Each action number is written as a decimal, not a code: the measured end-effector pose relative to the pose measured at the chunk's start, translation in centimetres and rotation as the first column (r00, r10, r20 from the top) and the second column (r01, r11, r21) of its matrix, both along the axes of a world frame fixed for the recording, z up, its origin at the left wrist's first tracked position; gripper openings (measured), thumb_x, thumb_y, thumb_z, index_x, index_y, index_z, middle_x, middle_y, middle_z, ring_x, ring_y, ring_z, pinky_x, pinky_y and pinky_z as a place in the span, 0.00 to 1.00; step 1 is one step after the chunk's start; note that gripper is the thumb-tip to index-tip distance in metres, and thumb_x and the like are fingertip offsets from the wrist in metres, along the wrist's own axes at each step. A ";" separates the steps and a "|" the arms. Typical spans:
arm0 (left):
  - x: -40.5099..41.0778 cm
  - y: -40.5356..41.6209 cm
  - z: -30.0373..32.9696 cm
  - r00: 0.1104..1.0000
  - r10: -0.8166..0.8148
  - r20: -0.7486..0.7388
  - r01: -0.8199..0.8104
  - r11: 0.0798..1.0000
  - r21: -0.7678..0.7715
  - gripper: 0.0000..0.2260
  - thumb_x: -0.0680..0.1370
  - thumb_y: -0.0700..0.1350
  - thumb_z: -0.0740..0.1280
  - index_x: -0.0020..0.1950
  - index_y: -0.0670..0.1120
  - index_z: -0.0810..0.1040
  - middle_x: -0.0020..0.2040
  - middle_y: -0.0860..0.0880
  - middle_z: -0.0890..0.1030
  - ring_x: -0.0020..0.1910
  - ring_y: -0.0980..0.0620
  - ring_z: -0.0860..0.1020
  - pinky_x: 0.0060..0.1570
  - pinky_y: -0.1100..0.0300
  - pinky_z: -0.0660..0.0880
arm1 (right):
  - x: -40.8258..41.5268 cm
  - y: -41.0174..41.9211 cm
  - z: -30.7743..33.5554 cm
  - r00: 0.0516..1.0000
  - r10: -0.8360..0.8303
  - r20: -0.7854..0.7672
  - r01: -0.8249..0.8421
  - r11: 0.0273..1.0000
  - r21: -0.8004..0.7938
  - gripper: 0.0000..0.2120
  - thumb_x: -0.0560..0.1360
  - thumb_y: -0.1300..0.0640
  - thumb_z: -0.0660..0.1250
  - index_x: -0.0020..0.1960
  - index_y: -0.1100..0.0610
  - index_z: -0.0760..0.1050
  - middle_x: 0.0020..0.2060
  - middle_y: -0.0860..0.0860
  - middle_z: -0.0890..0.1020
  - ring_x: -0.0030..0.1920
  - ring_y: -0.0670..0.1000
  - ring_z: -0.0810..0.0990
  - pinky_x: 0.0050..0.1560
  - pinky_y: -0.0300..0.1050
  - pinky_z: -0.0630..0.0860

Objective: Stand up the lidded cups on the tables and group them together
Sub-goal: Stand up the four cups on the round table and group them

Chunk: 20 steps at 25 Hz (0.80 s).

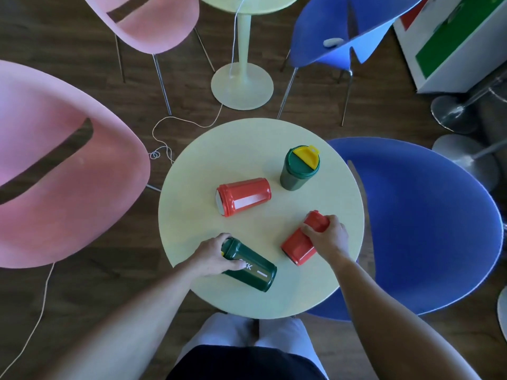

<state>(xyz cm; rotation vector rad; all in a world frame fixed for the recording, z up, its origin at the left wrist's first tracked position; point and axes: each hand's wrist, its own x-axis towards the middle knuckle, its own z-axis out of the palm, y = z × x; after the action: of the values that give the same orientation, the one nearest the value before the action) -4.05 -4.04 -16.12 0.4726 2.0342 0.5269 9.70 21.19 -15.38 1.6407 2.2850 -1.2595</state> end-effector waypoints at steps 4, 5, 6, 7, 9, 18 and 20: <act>0.2 -0.3 -0.2 0.994 0.064 0.094 -0.064 0.998 0.000 0.38 0.64 0.60 0.76 0.70 0.58 0.63 0.61 0.51 0.74 0.48 0.52 0.78 0.42 0.60 0.77 | 0.8 -1.8 0.9 0.980 0.093 -0.178 -0.063 0.984 0.166 0.30 0.68 0.49 0.76 0.64 0.54 0.68 0.63 0.52 0.68 0.55 0.49 0.71 0.56 0.47 0.73; 0.3 -0.3 -0.2 0.991 0.081 0.105 -0.082 0.997 0.009 0.36 0.64 0.59 0.76 0.69 0.59 0.65 0.60 0.51 0.74 0.48 0.52 0.78 0.44 0.58 0.79 | 1.2 -2.4 1.0 0.967 0.126 -0.220 -0.078 0.973 0.216 0.31 0.68 0.51 0.76 0.66 0.54 0.66 0.66 0.52 0.65 0.58 0.48 0.69 0.59 0.47 0.73; 0.4 -0.4 -0.3 0.990 0.091 0.107 -0.094 0.995 0.018 0.35 0.64 0.58 0.76 0.67 0.60 0.66 0.60 0.51 0.74 0.50 0.52 0.78 0.47 0.55 0.80 | 1.6 -2.9 1.0 0.952 0.170 -0.255 -0.101 0.959 0.263 0.33 0.67 0.53 0.77 0.67 0.53 0.64 0.69 0.52 0.62 0.59 0.48 0.68 0.60 0.46 0.72; 0.4 -0.5 -0.3 0.990 0.097 0.104 -0.100 0.995 0.023 0.33 0.64 0.57 0.77 0.66 0.60 0.67 0.59 0.52 0.74 0.51 0.52 0.77 0.49 0.53 0.80 | 2.0 -3.4 0.9 0.937 0.218 -0.274 -0.131 0.944 0.303 0.35 0.67 0.54 0.77 0.69 0.53 0.63 0.70 0.53 0.59 0.61 0.49 0.67 0.59 0.45 0.72; 0.5 -0.5 -0.4 0.988 0.107 0.108 -0.111 0.993 0.027 0.32 0.64 0.56 0.77 0.64 0.60 0.67 0.58 0.53 0.74 0.52 0.51 0.76 0.51 0.52 0.79 | 2.8 -4.4 0.6 0.916 0.287 -0.279 -0.176 0.916 0.362 0.38 0.67 0.55 0.77 0.70 0.54 0.62 0.71 0.54 0.58 0.64 0.54 0.67 0.57 0.46 0.73; 1.3 -0.5 0.9 0.997 0.080 0.019 -0.081 0.994 0.079 0.30 0.63 0.57 0.77 0.60 0.62 0.67 0.55 0.52 0.76 0.51 0.53 0.76 0.41 0.63 0.72 | 4.3 -5.5 1.4 0.918 0.354 -0.179 -0.220 0.829 0.515 0.35 0.63 0.40 0.77 0.59 0.57 0.65 0.62 0.57 0.68 0.56 0.60 0.75 0.45 0.52 0.80; 1.5 -0.2 1.5 0.999 0.051 -0.009 -0.050 0.991 0.124 0.31 0.62 0.57 0.78 0.60 0.62 0.66 0.54 0.52 0.76 0.50 0.53 0.76 0.43 0.62 0.74 | 4.7 -5.8 1.7 0.935 0.307 -0.179 -0.194 0.862 0.468 0.37 0.63 0.38 0.76 0.62 0.54 0.64 0.63 0.54 0.67 0.58 0.58 0.74 0.46 0.52 0.80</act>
<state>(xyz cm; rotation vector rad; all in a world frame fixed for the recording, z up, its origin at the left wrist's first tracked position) -2.59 -4.24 -14.63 0.5007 2.0372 0.6857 14.38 15.43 -13.68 1.2647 3.0064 -0.9782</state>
